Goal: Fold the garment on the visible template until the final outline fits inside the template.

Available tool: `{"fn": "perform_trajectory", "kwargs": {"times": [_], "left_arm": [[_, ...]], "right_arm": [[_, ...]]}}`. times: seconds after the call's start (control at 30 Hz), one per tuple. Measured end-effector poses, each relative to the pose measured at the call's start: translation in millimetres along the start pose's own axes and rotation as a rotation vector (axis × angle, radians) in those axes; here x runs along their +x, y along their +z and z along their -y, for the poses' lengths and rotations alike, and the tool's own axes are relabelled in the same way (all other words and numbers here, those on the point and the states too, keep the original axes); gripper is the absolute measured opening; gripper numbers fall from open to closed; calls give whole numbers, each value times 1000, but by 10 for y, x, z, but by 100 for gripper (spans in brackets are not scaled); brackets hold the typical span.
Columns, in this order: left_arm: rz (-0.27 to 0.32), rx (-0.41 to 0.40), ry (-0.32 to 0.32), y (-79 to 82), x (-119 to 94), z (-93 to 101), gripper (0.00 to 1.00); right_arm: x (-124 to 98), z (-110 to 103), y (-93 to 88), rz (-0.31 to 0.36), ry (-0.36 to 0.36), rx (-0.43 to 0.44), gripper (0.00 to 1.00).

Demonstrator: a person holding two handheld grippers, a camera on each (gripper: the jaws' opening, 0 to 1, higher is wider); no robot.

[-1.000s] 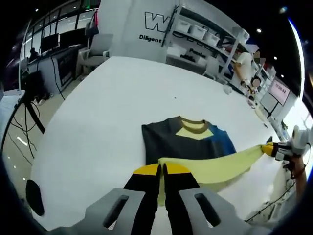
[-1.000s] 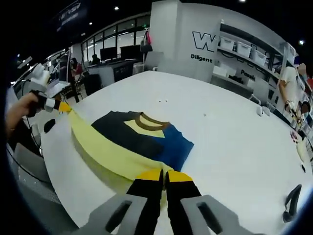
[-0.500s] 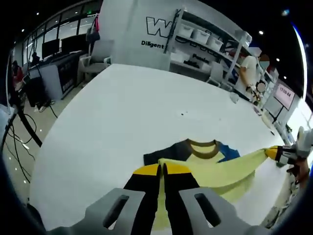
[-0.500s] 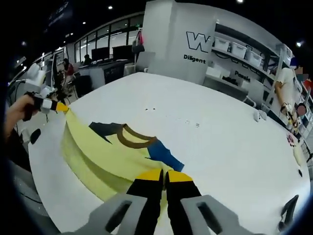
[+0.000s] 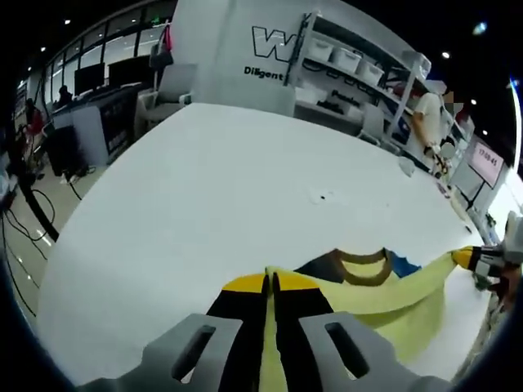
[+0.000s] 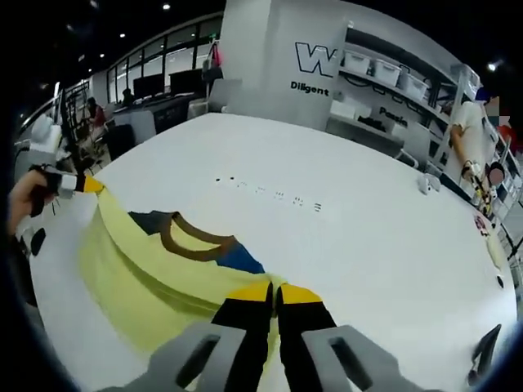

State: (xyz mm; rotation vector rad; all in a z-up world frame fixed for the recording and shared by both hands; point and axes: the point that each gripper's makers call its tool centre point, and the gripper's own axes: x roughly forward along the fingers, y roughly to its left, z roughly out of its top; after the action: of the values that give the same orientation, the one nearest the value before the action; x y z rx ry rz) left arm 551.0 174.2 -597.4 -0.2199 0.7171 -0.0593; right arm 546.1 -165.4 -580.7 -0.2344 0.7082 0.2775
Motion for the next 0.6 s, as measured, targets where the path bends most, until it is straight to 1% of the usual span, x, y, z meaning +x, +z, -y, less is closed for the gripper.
{"fn": "perform_trajectory", "kwargs": {"times": [0.03,0.07,0.1,0.13,0.17,0.23,0.37,0.4,0.5,0.53,0.6], "left_arm": [[-3,0,0,-5,26,-3,2],[-5,4,9,-22,85,-14,2],[-20,29,14,-53,112,-23,2],[-36,33,26,-98,151,-45,2],[-39,31,29,-114,174,-55,2],[-43,33,37,-129,250,-88,2],[-54,23,32,-137,377,-111,2],[-57,26,33,-144,390,-117,2],[-67,33,40,-164,422,-142,2],[-77,37,39,-195,462,-162,2],[-79,57,40,-210,488,-166,2]], "right_arm": [[35,13,-3,-2,-2,4,0],[116,38,-25,-14,-4,5,0],[151,54,-39,-21,-8,5,0],[206,90,-61,-30,-19,2,0],[236,106,-78,-38,-24,6,0],[319,122,-104,-48,-27,6,0],[500,146,-179,-85,-28,-20,0],[518,151,-185,-86,-25,-13,0],[600,159,-219,-90,-3,47,0],[626,170,-233,-93,2,68,0],[662,186,-258,-90,6,102,0]]}}
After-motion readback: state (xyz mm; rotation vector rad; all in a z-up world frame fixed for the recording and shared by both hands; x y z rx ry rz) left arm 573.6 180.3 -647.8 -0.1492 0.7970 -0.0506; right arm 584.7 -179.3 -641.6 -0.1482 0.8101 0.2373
